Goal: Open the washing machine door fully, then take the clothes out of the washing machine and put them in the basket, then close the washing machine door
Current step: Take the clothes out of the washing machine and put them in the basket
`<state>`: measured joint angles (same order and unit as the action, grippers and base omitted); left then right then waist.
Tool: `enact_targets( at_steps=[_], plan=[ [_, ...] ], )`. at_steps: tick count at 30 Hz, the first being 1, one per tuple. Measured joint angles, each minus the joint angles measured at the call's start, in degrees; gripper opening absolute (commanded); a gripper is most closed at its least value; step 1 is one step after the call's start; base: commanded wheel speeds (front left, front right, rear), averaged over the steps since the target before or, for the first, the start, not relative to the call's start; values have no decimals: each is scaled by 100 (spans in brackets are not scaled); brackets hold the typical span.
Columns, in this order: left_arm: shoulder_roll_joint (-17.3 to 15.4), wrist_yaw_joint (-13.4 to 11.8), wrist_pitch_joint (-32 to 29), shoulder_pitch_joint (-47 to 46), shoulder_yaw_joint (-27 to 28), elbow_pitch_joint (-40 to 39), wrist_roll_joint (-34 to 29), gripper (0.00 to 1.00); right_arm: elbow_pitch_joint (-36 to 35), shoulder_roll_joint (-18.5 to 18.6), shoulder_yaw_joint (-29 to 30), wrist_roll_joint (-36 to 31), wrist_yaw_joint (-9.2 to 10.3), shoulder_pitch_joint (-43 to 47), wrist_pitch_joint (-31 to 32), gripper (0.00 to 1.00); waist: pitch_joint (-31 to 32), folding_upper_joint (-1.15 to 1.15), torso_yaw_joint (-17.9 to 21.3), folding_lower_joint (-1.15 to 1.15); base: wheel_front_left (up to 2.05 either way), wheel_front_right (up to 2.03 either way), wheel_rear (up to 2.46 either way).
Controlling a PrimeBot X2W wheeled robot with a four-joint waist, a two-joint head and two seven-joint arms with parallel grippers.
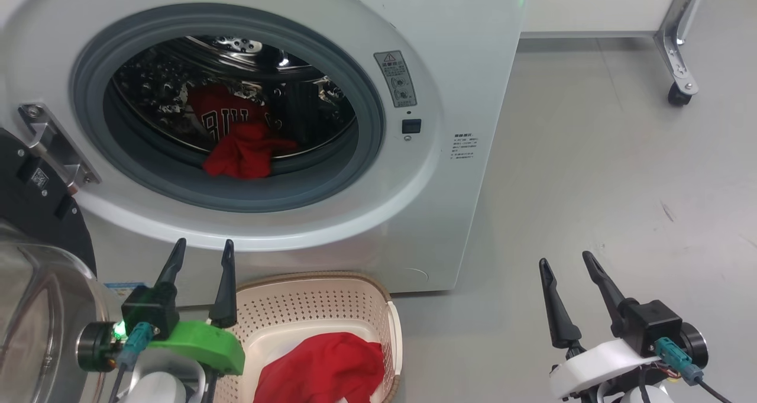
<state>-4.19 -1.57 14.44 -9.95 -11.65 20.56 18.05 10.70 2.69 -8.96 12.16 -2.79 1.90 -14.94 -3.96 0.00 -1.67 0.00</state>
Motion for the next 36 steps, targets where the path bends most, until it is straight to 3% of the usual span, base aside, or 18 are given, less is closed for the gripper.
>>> enact_targets(
  at_steps=[16,36],
  plan=[
    [-49,-118,-34,922,-121,-769,-8,100,-55,-14,-67,1,152,357,51,100,407,0,43,0,0,0,0],
    [-53,-182,-331,1432,-197,-1490,-8,100,-213,-18,-70,1,238,430,103,100,377,0,-39,0,0,0,0]
  ],
)
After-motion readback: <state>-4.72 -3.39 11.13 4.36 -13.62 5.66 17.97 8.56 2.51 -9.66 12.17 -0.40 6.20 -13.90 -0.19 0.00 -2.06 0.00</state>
